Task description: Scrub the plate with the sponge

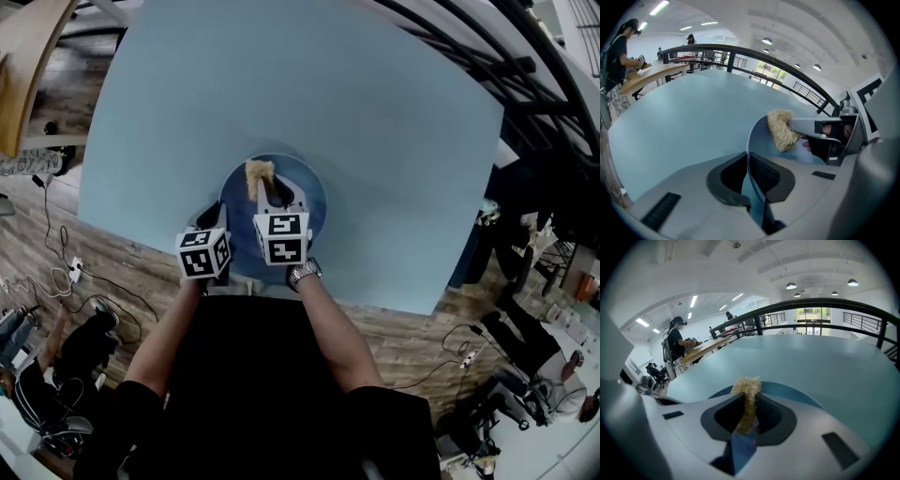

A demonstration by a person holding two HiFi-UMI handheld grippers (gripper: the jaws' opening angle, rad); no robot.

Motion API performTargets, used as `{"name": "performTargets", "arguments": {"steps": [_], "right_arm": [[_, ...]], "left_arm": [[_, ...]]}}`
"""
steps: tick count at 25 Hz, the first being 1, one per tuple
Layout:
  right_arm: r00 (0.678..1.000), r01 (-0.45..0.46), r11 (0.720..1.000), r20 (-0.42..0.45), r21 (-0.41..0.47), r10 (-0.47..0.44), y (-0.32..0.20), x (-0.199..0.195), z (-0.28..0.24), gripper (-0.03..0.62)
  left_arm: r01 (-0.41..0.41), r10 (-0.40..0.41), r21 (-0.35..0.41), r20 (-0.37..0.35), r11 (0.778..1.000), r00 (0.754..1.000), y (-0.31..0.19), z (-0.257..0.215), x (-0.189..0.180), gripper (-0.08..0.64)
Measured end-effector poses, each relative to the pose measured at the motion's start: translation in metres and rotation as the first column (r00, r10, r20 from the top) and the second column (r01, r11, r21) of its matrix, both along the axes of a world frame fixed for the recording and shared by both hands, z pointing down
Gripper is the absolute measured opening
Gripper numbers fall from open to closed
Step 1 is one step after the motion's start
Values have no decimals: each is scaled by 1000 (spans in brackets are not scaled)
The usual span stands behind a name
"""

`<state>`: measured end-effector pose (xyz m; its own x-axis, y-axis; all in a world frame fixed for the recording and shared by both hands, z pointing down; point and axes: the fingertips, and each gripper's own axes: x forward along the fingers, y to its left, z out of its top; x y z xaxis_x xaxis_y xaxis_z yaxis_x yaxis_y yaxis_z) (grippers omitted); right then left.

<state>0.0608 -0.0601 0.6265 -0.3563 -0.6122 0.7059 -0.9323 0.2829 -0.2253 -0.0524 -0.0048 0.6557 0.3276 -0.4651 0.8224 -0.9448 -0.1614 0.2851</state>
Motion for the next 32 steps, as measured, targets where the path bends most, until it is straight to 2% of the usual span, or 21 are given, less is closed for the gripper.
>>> {"name": "performTargets", "arguments": {"steps": [16, 32], "right_arm": [[996, -92, 996, -16, -5, 92, -3, 45, -2, 69], [989, -128, 992, -71, -15, 127, 6, 81, 0, 69]], "left_arm": [[0, 0, 0, -3, 1000, 1000, -2, -1, 3, 6], [4, -4, -1, -6, 1000, 1000, -3, 2, 3, 6]]}}
